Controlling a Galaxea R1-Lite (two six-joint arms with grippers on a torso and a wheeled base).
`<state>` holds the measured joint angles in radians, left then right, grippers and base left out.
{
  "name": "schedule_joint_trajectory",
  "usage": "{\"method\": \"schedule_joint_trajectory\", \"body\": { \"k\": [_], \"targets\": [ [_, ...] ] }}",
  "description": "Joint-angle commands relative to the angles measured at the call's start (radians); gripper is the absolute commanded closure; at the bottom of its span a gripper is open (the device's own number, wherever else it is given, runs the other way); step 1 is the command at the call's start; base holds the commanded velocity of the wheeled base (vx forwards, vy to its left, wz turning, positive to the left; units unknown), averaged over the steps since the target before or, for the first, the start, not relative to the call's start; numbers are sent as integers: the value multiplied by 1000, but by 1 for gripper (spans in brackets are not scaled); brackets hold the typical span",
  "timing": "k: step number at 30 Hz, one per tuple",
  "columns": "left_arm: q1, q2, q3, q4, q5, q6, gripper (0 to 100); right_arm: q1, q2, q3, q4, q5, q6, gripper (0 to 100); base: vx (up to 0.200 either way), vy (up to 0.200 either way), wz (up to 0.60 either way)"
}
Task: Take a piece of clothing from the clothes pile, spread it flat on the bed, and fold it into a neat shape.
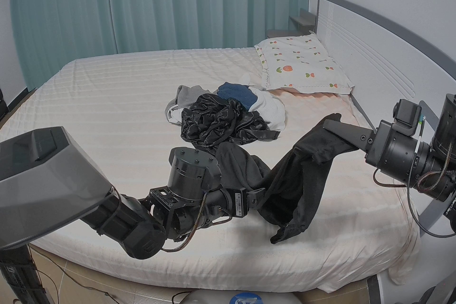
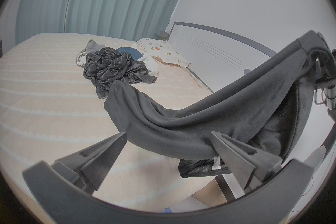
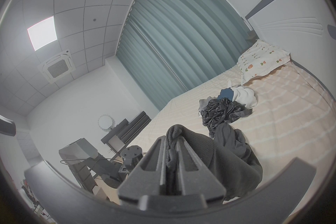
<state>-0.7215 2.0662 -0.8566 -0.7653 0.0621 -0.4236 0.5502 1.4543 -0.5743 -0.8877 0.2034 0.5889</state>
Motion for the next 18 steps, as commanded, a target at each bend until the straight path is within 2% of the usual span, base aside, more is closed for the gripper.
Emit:
{"method": "schedule_joint_trajectory", "body": {
  "k": [1, 5, 8, 13, 18],
  "targets": [
    [-4, -14, -9, 0, 1, -1, 0, -1, 37, -26, -1, 1, 2, 100, 0, 0, 0],
    [-4, 5, -24, 0, -2, -6, 0, 5, 38, -33, -1, -1, 0, 100, 0, 0, 0],
    [-4, 40, -36, -2, -1, -7, 0, 66, 9, -33, -1, -16, -4, 100, 0, 0, 0],
    [-6, 83, -87, -25, 4, -27, 0, 117, -41, -33, 3, -18, -4, 100, 0, 0, 0],
    [1, 111, -113, -42, 4, -37, 0, 123, -69, -62, 1, -19, -6, 100, 0, 0, 0]
  ]
}}
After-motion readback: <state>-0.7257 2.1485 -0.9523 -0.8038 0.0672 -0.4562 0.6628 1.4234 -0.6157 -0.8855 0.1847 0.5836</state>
